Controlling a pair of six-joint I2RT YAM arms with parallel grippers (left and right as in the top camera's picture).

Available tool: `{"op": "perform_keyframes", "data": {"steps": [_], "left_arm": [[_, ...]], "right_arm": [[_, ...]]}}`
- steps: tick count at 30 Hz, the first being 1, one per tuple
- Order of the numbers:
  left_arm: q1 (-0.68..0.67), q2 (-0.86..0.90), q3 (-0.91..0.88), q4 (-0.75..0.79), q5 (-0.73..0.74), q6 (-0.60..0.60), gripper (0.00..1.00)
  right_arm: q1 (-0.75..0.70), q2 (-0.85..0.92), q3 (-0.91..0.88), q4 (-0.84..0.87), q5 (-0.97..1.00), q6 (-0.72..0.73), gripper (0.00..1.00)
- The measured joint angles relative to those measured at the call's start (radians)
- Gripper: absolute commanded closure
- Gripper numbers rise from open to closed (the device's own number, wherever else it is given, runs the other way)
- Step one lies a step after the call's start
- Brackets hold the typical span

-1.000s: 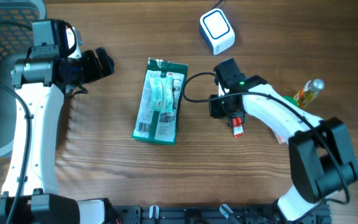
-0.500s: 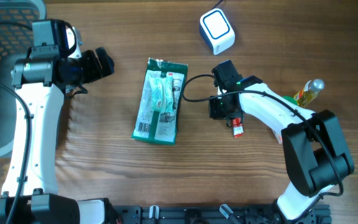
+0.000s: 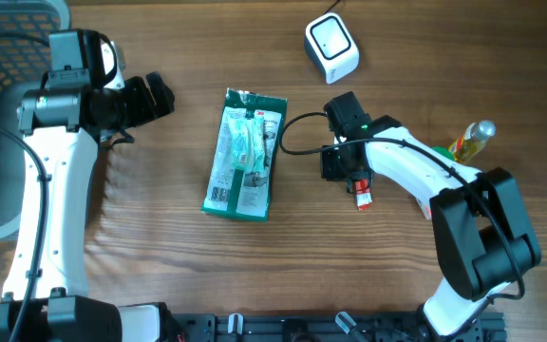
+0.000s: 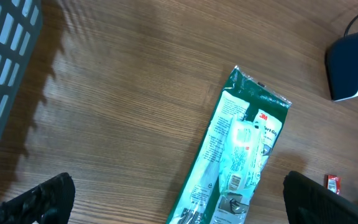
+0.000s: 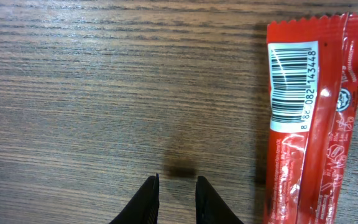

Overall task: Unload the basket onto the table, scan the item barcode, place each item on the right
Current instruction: 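Open the right gripper and release the red tube on the table, then move the right gripper left and grasp the green 3M gloves packet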

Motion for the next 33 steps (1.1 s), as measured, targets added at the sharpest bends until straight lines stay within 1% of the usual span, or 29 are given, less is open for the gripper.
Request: {"op": "perform_keyframes", "data": {"steps": [8,11,14,17,21,26,27,32,33], "left_arm": [[0.0,0.0,0.0,0.0,0.0,0.0,0.0],[0.0,0.0,0.0,0.0,0.0,0.0,0.0],[0.0,0.0,0.0,0.0,0.0,0.0,0.0],[0.0,0.0,0.0,0.0,0.0,0.0,0.0],[0.0,0.0,0.0,0.0,0.0,0.0,0.0],[0.0,0.0,0.0,0.0,0.0,0.0,0.0],[0.0,0.0,0.0,0.0,0.0,0.0,0.0],[0.0,0.0,0.0,0.0,0.0,0.0,0.0],[0.0,0.0,0.0,0.0,0.0,0.0,0.0]], "right_arm": [[0.0,0.0,-0.014,0.004,0.045,0.026,0.8],[0.0,-0.002,-0.029,0.006,0.078,0.069,0.87],[0.0,-0.003,-0.032,-0.006,0.115,0.124,0.89],[-0.006,-0.005,-0.032,-0.035,0.139,0.163,0.89],[-0.04,-0.017,-0.04,-0.087,0.16,0.194,0.87],[-0.056,-0.066,-0.044,-0.148,0.16,0.201,0.8],[-0.054,-0.086,-0.043,-0.151,0.145,0.202,0.78],[-0.013,-0.237,-0.018,-0.098,0.013,0.192,0.76],[0.001,-0.265,-0.012,-0.078,-0.02,0.187,0.52]]}}
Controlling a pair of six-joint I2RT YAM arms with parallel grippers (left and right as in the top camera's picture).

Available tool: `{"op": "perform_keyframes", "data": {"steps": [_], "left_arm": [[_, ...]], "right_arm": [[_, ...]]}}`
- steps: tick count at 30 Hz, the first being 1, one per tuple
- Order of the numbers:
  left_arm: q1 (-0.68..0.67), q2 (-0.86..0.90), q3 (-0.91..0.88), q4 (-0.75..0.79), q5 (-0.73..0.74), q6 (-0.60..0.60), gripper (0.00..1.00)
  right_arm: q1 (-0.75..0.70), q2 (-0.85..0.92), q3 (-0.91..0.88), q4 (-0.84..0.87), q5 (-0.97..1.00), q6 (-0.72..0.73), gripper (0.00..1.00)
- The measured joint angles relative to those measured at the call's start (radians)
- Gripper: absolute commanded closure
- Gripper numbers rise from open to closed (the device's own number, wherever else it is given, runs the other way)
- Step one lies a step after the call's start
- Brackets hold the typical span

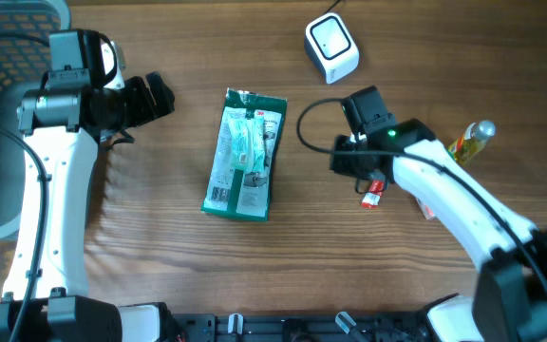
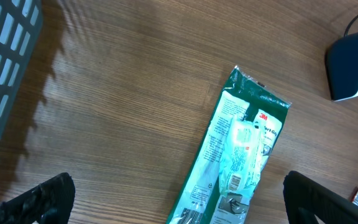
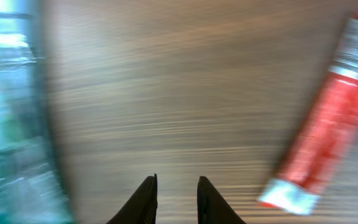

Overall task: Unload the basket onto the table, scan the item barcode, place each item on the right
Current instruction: 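Move the right gripper left and grasp the green 3M gloves packet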

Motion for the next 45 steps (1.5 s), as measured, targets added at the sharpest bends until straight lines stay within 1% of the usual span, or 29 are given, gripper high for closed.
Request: {"op": "perform_keyframes", "data": {"steps": [1,2,7,11,17,26,41,45], "left_arm": [[0.0,0.0,0.0,0.0,0.0,0.0,0.0],[0.0,0.0,0.0,0.0,0.0,0.0,0.0],[0.0,0.0,0.0,0.0,0.0,0.0,0.0],[0.0,0.0,0.0,0.0,0.0,0.0,0.0],[0.0,0.0,0.0,0.0,0.0,0.0,0.0],[0.0,0.0,0.0,0.0,0.0,0.0,0.0],[0.0,0.0,0.0,0.0,0.0,0.0,0.0],[0.0,0.0,0.0,0.0,0.0,0.0,0.0]], "right_arm": [[0.01,-0.015,0.003,0.016,-0.026,-0.005,0.12],[0.024,-0.03,0.004,0.047,-0.068,-0.014,0.0],[0.083,-0.037,0.005,0.186,-0.268,-0.023,0.0],[0.131,-0.037,0.005,0.231,-0.343,-0.02,0.0],[0.215,-0.033,0.005,0.257,-0.322,0.028,0.0],[0.311,0.015,0.005,0.361,-0.253,0.072,0.01],[0.317,0.16,0.005,0.411,-0.231,0.079,0.01],[0.317,0.179,0.005,0.417,-0.224,0.079,0.05]]}}
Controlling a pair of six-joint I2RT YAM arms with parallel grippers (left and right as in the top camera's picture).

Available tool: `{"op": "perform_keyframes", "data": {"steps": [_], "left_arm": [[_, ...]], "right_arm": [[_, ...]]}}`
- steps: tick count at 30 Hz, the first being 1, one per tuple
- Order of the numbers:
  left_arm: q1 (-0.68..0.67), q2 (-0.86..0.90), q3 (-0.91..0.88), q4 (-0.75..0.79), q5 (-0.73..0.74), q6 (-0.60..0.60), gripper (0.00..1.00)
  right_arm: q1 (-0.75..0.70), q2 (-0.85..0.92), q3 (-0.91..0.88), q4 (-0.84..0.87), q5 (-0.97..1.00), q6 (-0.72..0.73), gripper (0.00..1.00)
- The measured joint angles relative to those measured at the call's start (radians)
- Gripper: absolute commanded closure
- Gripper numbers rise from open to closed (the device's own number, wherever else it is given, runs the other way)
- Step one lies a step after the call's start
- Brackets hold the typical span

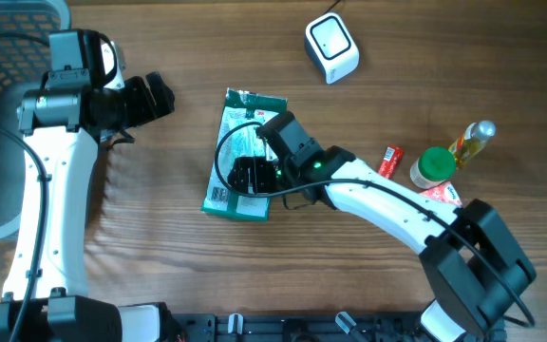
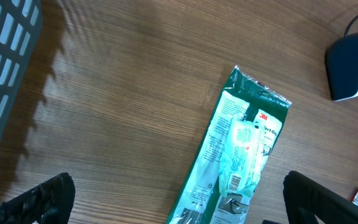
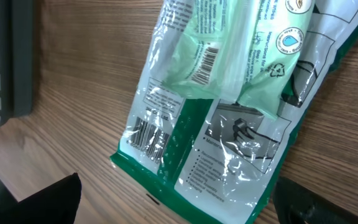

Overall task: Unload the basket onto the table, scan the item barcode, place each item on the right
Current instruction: 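Move the right gripper left and grasp the green 3M gloves packet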

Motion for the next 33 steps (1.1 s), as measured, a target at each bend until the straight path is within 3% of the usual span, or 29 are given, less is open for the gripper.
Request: {"op": "perform_keyframes", "data": {"steps": [6,10,33], "left_arm": [[0.0,0.0,0.0,0.0,0.0,0.0,0.0],[0.0,0.0,0.0,0.0,0.0,0.0,0.0],[0.0,0.0,0.0,0.001,0.0,0.0,0.0]], "right_arm": [[0.0,0.013,0.0,0.006,0.039,0.004,0.14],[0.0,0.013,0.0,0.028,0.13,0.011,0.25],[-0.007,0.013,0.0,0.016,0.293,0.01,0.27]]}}
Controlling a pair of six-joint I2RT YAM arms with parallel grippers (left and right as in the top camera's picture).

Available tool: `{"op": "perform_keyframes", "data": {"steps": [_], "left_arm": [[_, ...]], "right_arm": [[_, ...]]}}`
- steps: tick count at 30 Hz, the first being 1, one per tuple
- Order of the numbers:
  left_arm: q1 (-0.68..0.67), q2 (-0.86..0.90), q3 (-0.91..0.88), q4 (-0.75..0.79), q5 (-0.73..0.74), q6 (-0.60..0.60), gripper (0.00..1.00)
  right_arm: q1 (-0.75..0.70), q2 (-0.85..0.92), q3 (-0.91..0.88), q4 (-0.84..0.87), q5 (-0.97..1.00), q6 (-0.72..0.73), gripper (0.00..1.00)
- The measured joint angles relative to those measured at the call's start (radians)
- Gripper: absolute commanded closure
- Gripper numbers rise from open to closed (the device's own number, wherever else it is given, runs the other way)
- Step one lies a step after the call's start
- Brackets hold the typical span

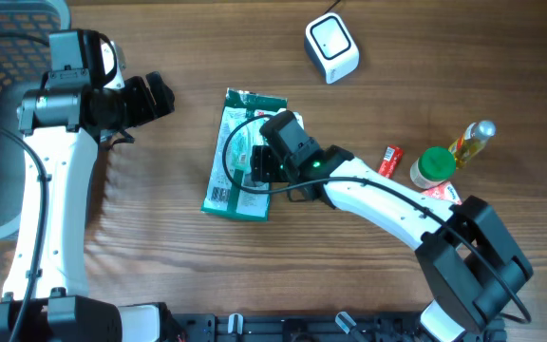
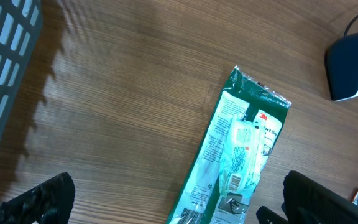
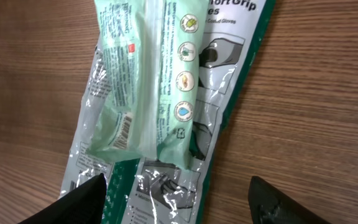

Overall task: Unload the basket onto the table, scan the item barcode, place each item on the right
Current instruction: 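Move the right gripper left and grasp the green 3M gloves packet, then reach the left gripper to the packet and grasp its left edge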

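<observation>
A green and clear 3M glove pack [image 1: 240,161] lies flat in the middle of the table, its printed side and barcodes up. My right gripper [image 1: 259,163] hovers open over the pack's middle; in the right wrist view the pack [image 3: 166,93] fills the space ahead of the spread fingers [image 3: 82,200]. The white barcode scanner [image 1: 331,47] stands at the far edge, right of the pack. My left gripper [image 1: 152,99] is open at the far left, well apart from the pack [image 2: 238,155].
A dark grey basket sits at the far left corner. To the right lie a small red snack bar [image 1: 390,160], a green-capped jar [image 1: 432,167] and a yellow bottle [image 1: 473,141]. The scanner's black cable loops over the pack.
My right gripper has shifted from the pack's near left end to over its middle, still open. The left arm and the pack have not moved.
My right gripper was shut low over the table beside the red bar, right of centre. Then it was still shut, with the bar turned a little. Later it stood open over the glove pack, the bar lying by the jar. Now it is over the pack's middle.
</observation>
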Motion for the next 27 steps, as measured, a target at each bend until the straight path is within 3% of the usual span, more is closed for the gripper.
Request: {"op": "perform_keyframes", "data": {"steps": [10,14,16,17,27], "left_arm": [[0.0,0.0,0.0,0.01,0.008,0.0,0.0],[0.0,0.001,0.0,-0.005,0.055,-0.002,0.21],[-0.005,0.004,-0.003,-0.003,0.069,0.004,0.39],[-0.008,0.005,-0.008,-0.003,0.073,-0.002,0.42],[-0.105,0.06,-0.189,0.072,0.092,-0.005,0.45]], "right_arm": [[-0.06,0.0,0.0,-0.072,-0.004,0.0,0.31],[-0.106,0.0,0.0,-0.079,-0.028,0.0,0.31],[-0.115,0.0,0.0,-0.085,-0.035,0.0,0.31],[-0.116,0.0,0.0,-0.089,-0.035,0.0,0.31],[-0.116,0.0,0.0,-0.107,-0.043,0.0,0.31]]}}
